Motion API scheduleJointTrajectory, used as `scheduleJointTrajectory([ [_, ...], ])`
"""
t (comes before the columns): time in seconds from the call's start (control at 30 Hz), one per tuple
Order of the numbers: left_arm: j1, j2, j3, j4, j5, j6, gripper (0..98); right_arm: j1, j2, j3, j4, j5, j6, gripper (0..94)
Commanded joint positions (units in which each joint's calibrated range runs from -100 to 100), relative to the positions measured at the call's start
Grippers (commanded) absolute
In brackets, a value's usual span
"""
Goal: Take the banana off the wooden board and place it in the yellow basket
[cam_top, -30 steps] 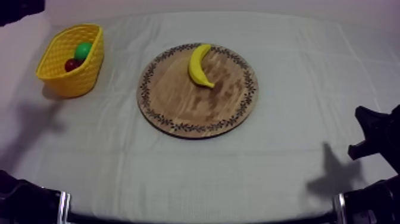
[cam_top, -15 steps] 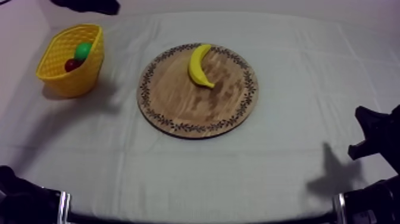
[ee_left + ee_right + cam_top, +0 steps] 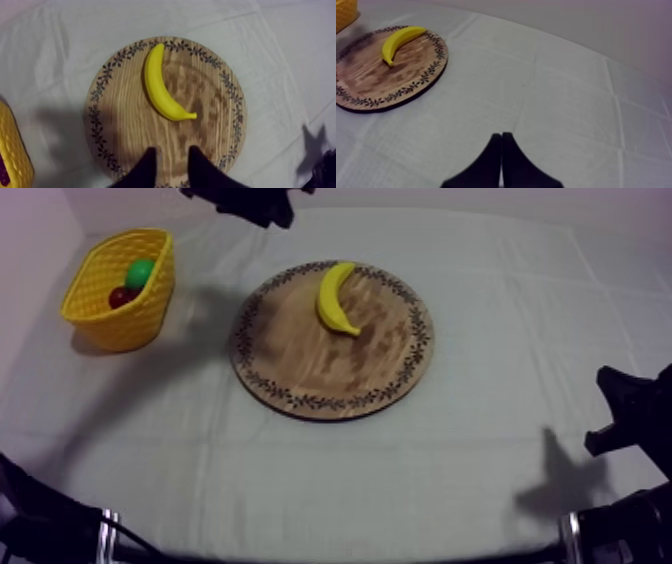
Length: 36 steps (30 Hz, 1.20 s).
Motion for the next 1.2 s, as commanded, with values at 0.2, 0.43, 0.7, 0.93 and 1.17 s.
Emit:
scheduleJointTrajectory([
  [0.2, 0.58, 8.00, -8.87, 0.16, 2.81, 1.13, 81.0, 0.00, 0.00, -0.03, -0.03, 0.04, 0.01, 0.3],
  [0.43, 1.15, 17.28, -13.59, 0.08, 3.77, 1.90, 89.3, 0.00, 0.00, -0.03, -0.03, 0.04, 0.01, 0.3],
  [0.7, 1.51, 26.92, -17.39, 1.00, 4.20, 2.27, 90.4, 0.00, 0.00, -0.03, -0.03, 0.04, 0.01, 0.3],
  [0.93, 1.05, 33.51, -20.79, 1.34, 4.65, 2.12, 88.1, 0.00, 0.00, -0.03, -0.03, 0.04, 0.01, 0.3],
  [1.17, 0.61, 39.11, -26.67, 1.15, 6.07, 1.77, 83.5, 0.00, 0.00, -0.03, -0.03, 0.04, 0.01, 0.3],
])
